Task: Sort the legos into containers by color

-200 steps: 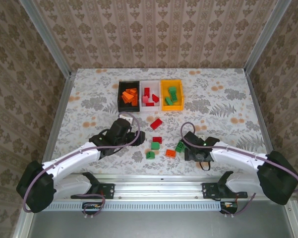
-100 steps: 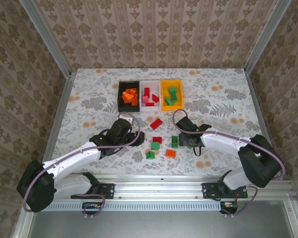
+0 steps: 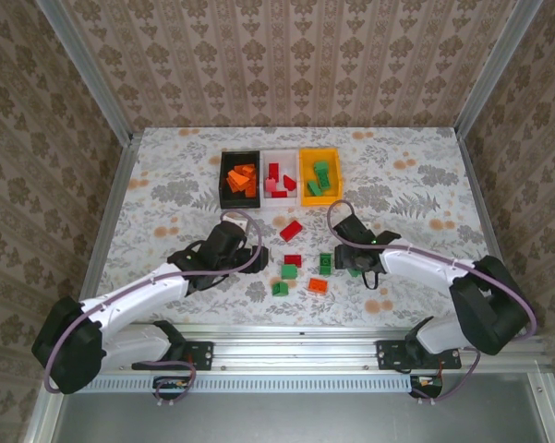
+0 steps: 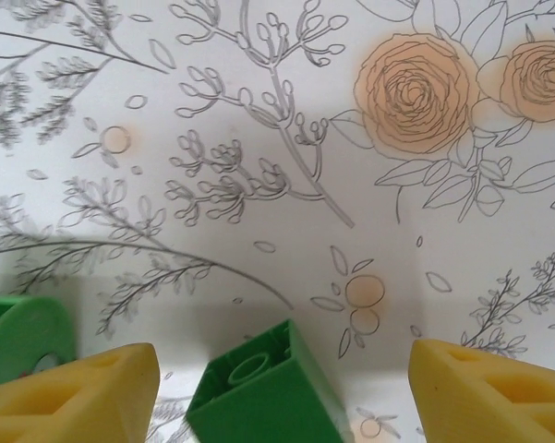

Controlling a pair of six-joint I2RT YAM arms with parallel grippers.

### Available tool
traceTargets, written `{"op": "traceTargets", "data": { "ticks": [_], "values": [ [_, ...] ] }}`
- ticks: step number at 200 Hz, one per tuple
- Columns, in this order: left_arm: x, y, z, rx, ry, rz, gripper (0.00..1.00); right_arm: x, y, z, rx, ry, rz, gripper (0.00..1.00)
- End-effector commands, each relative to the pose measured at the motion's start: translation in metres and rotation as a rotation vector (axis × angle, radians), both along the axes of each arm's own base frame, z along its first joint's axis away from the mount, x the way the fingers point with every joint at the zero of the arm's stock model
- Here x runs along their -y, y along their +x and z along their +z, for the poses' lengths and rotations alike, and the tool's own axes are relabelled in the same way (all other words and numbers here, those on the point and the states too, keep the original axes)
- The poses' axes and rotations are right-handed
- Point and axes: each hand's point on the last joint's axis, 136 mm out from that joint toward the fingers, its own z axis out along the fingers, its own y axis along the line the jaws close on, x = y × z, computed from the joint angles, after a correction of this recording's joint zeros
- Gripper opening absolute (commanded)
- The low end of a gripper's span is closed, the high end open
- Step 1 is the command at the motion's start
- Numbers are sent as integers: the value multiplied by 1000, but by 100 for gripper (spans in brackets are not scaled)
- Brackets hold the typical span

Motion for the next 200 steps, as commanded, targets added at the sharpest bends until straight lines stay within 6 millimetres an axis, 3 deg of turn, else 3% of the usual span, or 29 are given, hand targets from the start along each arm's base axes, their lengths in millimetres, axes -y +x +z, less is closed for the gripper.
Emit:
{"op": "traceTargets", "data": {
  "ticks": [1,52,71,107,131,145,164,200],
  "values": [
    [7,2,9,15,-11,-11,81,-4,-6,-3,-30,41,3,74],
    [5,0,7,11,-10,-10,81,0,-8,-13,-65,7,-14,64],
    [5,-1,6,11,-13,-11,81,-4,-8,-18,-77,27,-15,55],
    [3,-3,6,12,-7,-12,81,-4,-11,-23,-92,14,-22,54],
    [-1,-3,4,15,8,-3,81,-2,-6,-19,-69,2,-28,40],
    [1,-4,5,13,2,-8,81,-6,1,-10,-31,9,-22,30],
    [-1,-3,6,18,13,-4,81,-16,18,12,36,34,4,25],
    [-5,3,4,15,11,27,83,-43,89,80,221,12,66,22]
  ]
}}
